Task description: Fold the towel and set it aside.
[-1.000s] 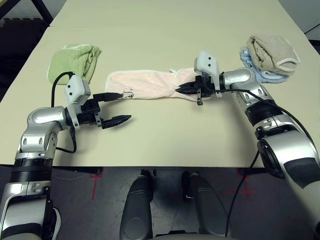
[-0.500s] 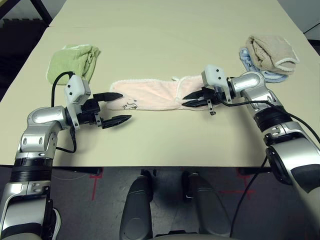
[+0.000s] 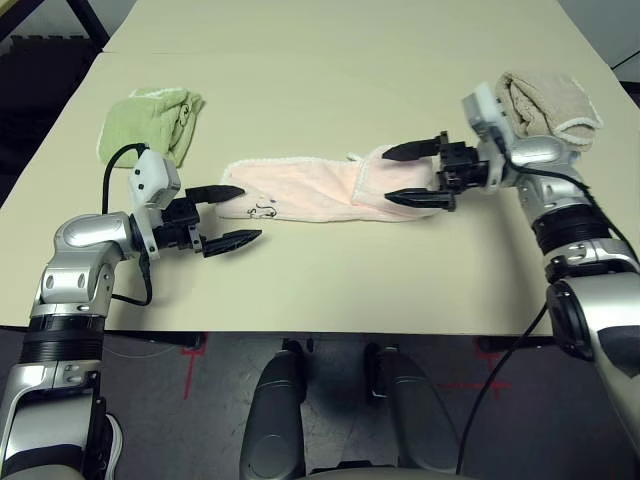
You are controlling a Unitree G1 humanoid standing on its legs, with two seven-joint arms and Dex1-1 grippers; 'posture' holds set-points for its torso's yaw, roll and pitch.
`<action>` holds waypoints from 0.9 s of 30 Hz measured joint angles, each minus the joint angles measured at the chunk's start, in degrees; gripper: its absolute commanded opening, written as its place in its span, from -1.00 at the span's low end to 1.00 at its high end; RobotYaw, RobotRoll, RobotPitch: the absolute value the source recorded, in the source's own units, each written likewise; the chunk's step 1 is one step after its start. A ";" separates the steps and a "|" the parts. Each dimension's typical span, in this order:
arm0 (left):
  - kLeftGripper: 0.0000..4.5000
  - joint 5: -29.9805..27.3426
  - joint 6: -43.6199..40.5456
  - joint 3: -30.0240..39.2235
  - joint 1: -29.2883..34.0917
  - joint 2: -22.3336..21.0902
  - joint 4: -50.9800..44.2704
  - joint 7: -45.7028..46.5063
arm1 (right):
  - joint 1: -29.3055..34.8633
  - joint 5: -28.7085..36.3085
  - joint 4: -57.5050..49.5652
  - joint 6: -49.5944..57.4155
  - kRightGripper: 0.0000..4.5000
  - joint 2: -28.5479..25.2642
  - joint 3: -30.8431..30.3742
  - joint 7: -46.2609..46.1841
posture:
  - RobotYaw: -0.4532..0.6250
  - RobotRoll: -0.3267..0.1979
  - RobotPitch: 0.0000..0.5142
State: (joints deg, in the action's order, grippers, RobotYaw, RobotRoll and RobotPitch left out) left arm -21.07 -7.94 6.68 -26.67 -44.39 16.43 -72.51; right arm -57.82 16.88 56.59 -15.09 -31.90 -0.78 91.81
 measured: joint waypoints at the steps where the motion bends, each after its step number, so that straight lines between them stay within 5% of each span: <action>1: 1.00 0.11 0.02 0.01 0.01 -0.14 0.55 0.03 | 0.26 0.36 1.86 -2.06 0.99 -0.70 0.10 0.03 | -0.20 0.25 -0.09; 21: 1.00 -2.57 -2.67 5.90 5.08 1.13 -4.85 9.64 | 3.46 7.16 7.90 -11.03 0.99 -2.46 -6.53 0.34 | -0.05 0.25 -0.07; 27: 1.00 -7.30 -12.86 8.13 5.00 -1.23 -7.45 10.80 | 3.86 8.36 7.74 -10.78 0.99 -2.78 -7.62 0.36 | -0.05 0.25 -0.09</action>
State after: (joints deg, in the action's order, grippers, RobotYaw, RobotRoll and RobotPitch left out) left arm -28.37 -20.80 14.81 -21.68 -45.62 8.97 -61.71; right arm -53.96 25.24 64.33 -25.87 -34.68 -8.39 92.17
